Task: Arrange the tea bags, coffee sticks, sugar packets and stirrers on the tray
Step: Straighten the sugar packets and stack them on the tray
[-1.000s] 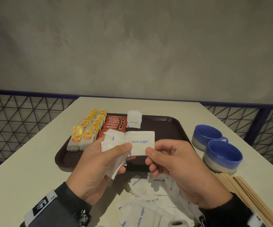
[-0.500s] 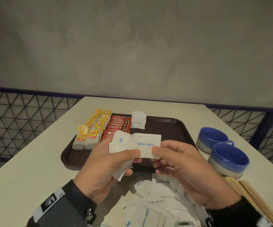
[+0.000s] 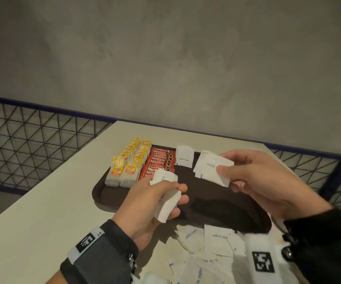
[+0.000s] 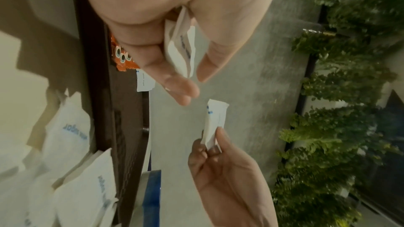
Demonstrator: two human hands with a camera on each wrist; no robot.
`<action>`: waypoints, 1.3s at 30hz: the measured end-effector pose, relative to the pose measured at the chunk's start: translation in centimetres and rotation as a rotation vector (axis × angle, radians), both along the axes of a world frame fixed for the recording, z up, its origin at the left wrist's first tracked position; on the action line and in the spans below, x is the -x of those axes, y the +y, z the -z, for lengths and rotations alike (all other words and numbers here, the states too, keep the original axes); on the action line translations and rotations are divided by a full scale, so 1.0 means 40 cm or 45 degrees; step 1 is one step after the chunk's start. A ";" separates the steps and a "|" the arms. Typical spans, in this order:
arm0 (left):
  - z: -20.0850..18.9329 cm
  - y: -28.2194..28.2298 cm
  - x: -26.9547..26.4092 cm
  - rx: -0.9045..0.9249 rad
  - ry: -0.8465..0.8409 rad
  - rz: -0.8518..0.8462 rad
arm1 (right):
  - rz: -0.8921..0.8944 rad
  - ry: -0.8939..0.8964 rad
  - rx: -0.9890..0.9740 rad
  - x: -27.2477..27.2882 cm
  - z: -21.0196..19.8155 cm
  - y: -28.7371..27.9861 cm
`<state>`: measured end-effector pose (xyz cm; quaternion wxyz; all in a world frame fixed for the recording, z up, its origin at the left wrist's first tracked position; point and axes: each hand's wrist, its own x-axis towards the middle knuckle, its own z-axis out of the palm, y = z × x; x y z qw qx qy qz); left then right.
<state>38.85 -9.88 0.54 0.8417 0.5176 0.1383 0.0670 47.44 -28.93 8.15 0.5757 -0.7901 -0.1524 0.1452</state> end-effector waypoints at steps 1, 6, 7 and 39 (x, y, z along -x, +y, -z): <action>0.000 0.005 -0.003 0.039 0.014 -0.020 | -0.009 -0.047 0.065 -0.037 -0.016 0.026; 0.011 0.021 -0.017 0.156 0.030 -0.063 | -0.001 -0.159 0.588 -0.242 -0.005 0.160; 0.013 0.023 -0.019 0.160 0.021 -0.059 | -0.005 -0.159 0.671 -0.276 0.011 0.179; 0.020 0.017 -0.028 0.197 0.009 -0.045 | -0.008 -0.179 1.217 -0.404 0.137 0.339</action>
